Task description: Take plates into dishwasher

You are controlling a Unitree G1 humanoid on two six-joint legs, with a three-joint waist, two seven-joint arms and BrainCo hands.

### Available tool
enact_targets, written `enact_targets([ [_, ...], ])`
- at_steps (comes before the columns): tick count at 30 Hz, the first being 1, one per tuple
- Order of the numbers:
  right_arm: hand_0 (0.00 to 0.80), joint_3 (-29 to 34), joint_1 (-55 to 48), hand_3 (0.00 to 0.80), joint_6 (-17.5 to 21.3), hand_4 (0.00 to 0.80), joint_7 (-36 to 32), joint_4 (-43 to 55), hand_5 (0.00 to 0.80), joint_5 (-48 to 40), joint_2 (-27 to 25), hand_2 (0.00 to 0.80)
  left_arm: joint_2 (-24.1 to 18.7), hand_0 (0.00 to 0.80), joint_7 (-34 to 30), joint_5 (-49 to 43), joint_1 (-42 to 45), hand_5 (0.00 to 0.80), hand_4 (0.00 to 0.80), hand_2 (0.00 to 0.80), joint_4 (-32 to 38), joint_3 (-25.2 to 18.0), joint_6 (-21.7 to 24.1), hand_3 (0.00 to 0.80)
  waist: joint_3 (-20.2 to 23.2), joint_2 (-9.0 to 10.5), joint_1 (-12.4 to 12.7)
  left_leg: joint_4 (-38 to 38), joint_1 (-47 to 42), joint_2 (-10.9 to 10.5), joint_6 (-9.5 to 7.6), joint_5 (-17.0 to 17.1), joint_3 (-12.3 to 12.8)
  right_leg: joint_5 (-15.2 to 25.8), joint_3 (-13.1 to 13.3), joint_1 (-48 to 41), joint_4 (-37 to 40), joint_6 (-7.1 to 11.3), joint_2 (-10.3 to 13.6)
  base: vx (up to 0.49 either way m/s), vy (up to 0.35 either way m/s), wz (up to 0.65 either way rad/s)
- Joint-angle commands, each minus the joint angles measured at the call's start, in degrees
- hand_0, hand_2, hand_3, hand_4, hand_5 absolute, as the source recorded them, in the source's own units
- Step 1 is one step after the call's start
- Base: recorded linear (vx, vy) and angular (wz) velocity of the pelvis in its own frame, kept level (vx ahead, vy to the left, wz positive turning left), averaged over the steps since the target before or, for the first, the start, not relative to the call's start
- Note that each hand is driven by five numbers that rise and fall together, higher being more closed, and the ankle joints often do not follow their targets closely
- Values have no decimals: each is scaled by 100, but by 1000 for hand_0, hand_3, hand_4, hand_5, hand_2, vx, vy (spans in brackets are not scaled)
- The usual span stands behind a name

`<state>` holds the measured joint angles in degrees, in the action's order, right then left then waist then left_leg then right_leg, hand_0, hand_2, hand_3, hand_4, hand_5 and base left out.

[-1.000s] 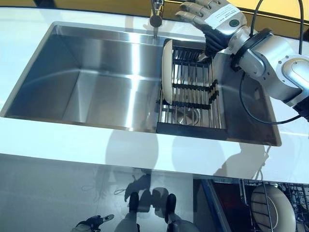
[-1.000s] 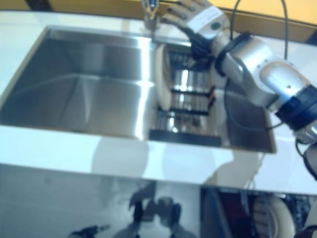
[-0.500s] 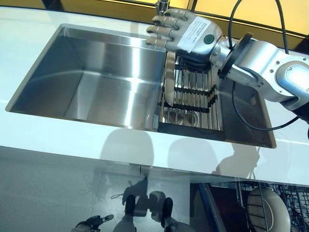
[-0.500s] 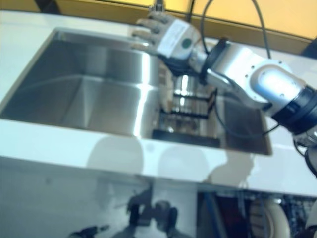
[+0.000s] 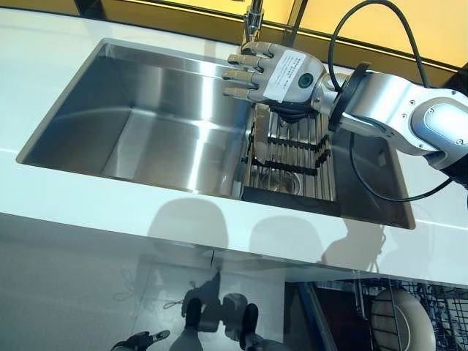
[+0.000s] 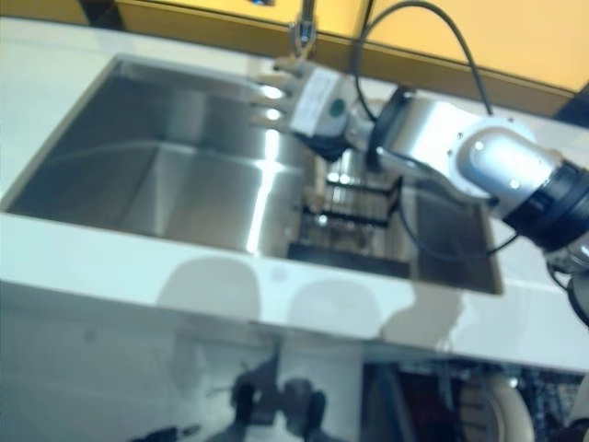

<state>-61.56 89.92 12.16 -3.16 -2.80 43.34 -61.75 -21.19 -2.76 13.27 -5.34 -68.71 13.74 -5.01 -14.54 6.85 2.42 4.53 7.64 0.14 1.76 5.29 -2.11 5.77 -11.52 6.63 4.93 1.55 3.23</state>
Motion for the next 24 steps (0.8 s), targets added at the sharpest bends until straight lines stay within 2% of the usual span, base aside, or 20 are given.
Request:
enact_targets([
  [1, 0, -178, 415, 0, 7, 0, 80, -325, 0, 154, -263, 0, -107, 0, 15, 63, 48, 0, 0, 0, -242, -78, 87, 0, 155, 10, 76, 47, -33, -127, -109, -400, 284, -417, 26, -186, 7, 315, -131, 0, 0, 0],
  [18, 0, -216, 255, 0, 63, 0, 40, -516, 0, 382, -219, 0, -58, 0, 57, 246, -13, 0, 0, 0, -199, -43, 204, 0, 31, -48, 60, 47, 33, -133, -109, -378, 288, -413, 51, -129, 7, 303, -122, 0, 0, 0],
  [24, 0, -263, 252, 0, 23, 0, 18, -475, 0, 259, -261, 0, -63, 0, 179, 553, -7, 0, 0, 0, -115, -122, 598, 0, -43, -49, 79, 47, 76, -136, -111, -353, 266, -393, 34, -85, 6, 305, -116, 0, 0, 0],
])
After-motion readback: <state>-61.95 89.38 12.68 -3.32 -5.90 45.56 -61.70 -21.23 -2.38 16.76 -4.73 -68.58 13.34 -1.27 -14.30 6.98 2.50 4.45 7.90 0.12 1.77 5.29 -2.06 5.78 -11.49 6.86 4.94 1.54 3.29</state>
